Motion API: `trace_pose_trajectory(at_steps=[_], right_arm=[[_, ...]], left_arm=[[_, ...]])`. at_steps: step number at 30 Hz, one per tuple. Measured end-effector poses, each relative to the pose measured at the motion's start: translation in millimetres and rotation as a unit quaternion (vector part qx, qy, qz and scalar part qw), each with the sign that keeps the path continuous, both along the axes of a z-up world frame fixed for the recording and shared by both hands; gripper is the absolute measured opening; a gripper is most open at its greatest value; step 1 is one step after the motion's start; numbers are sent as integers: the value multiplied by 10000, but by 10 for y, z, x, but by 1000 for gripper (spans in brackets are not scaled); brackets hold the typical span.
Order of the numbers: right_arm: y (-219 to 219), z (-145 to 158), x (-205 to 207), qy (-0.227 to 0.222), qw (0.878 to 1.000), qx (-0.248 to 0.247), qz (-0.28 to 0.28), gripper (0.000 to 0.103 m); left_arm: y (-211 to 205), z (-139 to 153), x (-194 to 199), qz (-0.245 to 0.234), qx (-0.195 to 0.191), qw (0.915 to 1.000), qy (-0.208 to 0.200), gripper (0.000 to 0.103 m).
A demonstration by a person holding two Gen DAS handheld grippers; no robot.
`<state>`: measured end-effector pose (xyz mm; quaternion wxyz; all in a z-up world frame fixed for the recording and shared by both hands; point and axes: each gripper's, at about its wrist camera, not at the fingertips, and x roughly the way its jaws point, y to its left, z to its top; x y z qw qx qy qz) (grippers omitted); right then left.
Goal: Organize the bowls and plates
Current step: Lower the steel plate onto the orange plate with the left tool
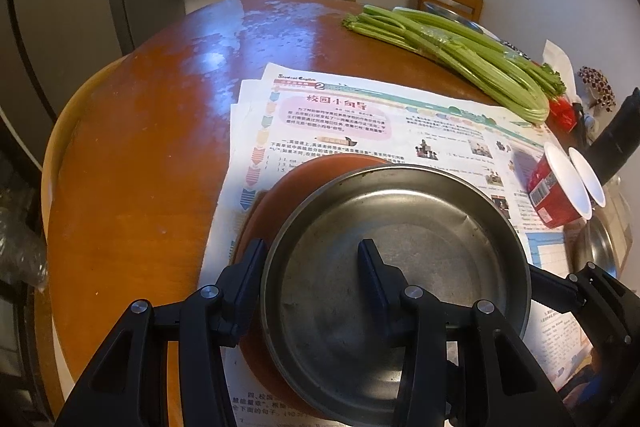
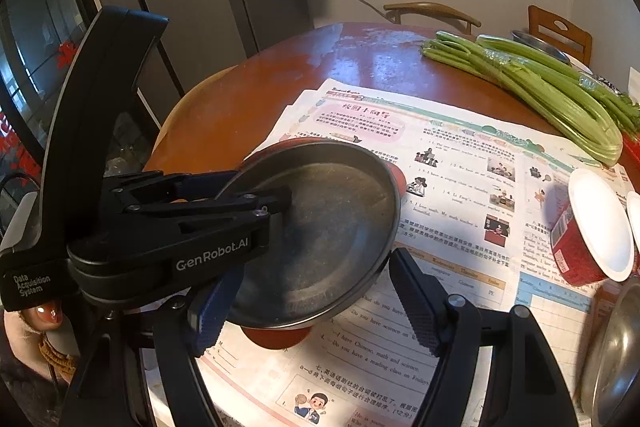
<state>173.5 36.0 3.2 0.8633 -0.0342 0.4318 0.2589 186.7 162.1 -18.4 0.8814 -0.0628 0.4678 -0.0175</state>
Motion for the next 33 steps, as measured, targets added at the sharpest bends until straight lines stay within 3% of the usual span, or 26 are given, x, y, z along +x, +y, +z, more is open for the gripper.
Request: trace_pose_trajectory(at_steps=[33], right_arm=[[64, -125, 103, 46, 10000, -5, 20, 75]], left_arm=[[91, 93, -60, 48, 64, 9999, -135, 49]])
